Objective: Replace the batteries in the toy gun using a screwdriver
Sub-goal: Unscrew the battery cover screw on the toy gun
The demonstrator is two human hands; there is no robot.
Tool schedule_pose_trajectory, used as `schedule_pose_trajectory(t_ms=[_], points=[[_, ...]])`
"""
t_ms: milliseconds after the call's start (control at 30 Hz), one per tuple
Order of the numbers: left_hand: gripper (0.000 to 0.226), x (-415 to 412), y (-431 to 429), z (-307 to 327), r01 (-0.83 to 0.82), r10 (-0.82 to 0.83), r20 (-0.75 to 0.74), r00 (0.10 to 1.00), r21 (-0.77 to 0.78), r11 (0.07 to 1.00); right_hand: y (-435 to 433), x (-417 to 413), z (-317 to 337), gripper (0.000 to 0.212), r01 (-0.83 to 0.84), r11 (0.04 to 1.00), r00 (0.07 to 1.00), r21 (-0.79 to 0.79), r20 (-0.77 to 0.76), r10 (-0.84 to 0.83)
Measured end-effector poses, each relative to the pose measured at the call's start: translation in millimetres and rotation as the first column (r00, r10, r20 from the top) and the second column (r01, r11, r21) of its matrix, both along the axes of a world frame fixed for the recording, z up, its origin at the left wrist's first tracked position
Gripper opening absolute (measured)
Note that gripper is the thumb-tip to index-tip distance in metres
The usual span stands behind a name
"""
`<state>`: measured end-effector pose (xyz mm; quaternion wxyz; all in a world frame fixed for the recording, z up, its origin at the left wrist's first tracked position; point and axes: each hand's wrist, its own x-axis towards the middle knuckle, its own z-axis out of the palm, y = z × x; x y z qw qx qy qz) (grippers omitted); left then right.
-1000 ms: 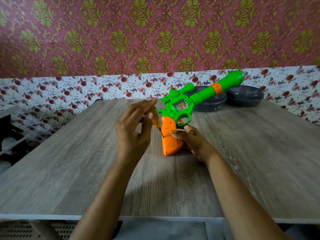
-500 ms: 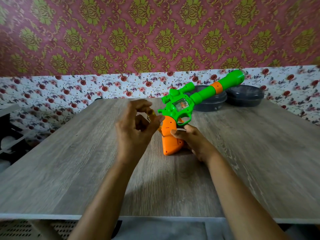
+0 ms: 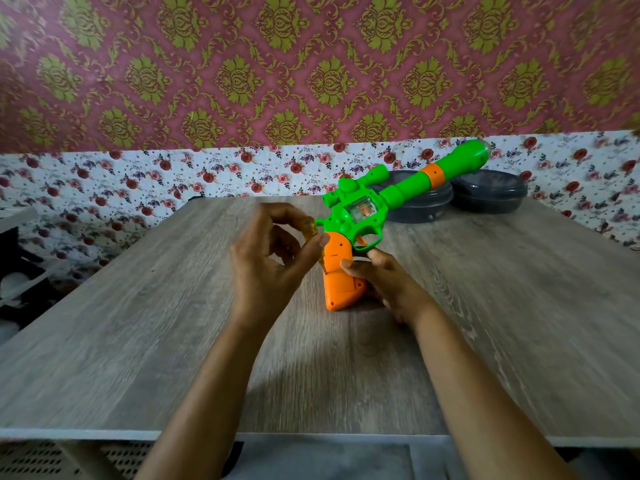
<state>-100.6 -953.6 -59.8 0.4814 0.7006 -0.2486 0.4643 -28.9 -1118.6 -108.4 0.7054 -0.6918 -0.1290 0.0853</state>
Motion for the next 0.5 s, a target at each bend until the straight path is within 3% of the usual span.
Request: schedule_pose_trajectory(t_ms=[200, 500], points=[[0.036, 1.7, -0.2, -1.1, -0.023, 0.023, 0.021, 1.000, -0.024, 0.999, 0.7, -1.9, 1.2, 0.030, 0.004, 1.000, 1.000, 0.003, 0.001, -0.004], [0.028, -1.0, -0.5, 3.1, 0.067, -0.070, -0.075, 0.995, -0.038, 0.997, 0.2, -1.6, 0.1, 0.057, -0.003, 1.000, 1.000, 0.001, 0.010, 0.003]])
